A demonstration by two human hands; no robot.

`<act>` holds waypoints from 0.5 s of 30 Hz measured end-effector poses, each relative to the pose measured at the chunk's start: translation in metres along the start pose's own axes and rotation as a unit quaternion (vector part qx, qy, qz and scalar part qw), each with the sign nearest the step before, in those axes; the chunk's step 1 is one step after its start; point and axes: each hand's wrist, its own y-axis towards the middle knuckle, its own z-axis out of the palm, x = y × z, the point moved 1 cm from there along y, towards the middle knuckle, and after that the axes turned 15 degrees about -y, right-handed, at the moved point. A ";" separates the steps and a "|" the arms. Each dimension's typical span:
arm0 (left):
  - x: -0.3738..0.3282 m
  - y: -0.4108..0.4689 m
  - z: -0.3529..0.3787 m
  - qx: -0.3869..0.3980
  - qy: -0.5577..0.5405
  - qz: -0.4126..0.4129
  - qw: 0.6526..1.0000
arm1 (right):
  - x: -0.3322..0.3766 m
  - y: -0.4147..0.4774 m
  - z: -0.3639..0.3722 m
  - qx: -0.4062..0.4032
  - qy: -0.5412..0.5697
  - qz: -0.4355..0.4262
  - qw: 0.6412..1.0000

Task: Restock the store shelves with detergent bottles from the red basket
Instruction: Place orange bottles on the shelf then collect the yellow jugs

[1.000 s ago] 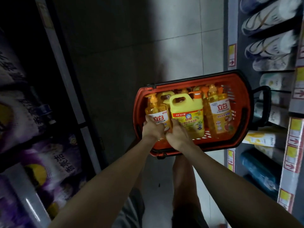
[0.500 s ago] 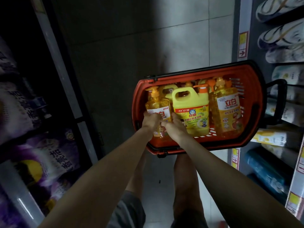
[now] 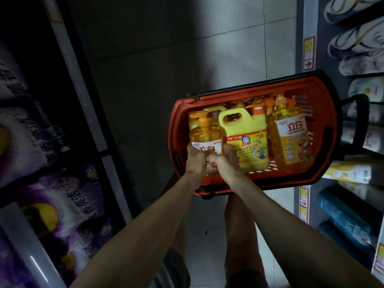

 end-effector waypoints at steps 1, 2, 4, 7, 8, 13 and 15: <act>-0.001 -0.004 0.002 -0.002 0.012 0.009 1.000 | -0.014 0.006 0.004 -0.013 0.005 -0.011 1.000; -0.005 -0.010 0.005 -0.001 0.033 0.020 0.999 | -0.023 0.004 0.005 -0.024 0.013 -0.018 0.999; -0.014 -0.022 0.013 0.022 0.096 0.047 0.994 | -0.024 -0.011 0.000 -0.043 0.032 -0.029 0.998; -0.025 -0.036 0.028 0.077 0.219 0.090 0.968 | -0.022 -0.028 -0.014 -0.060 0.111 0.000 0.992; -0.028 -0.039 0.035 0.093 0.260 0.113 0.955 | -0.025 -0.029 -0.017 -0.059 0.168 0.016 0.984; -0.046 -0.056 0.074 0.150 0.440 0.194 0.864 | -0.042 -0.030 -0.033 -0.091 0.309 0.055 0.945; -0.048 -0.054 0.082 0.153 0.475 0.201 0.843 | -0.051 -0.024 -0.038 -0.088 0.312 0.051 0.945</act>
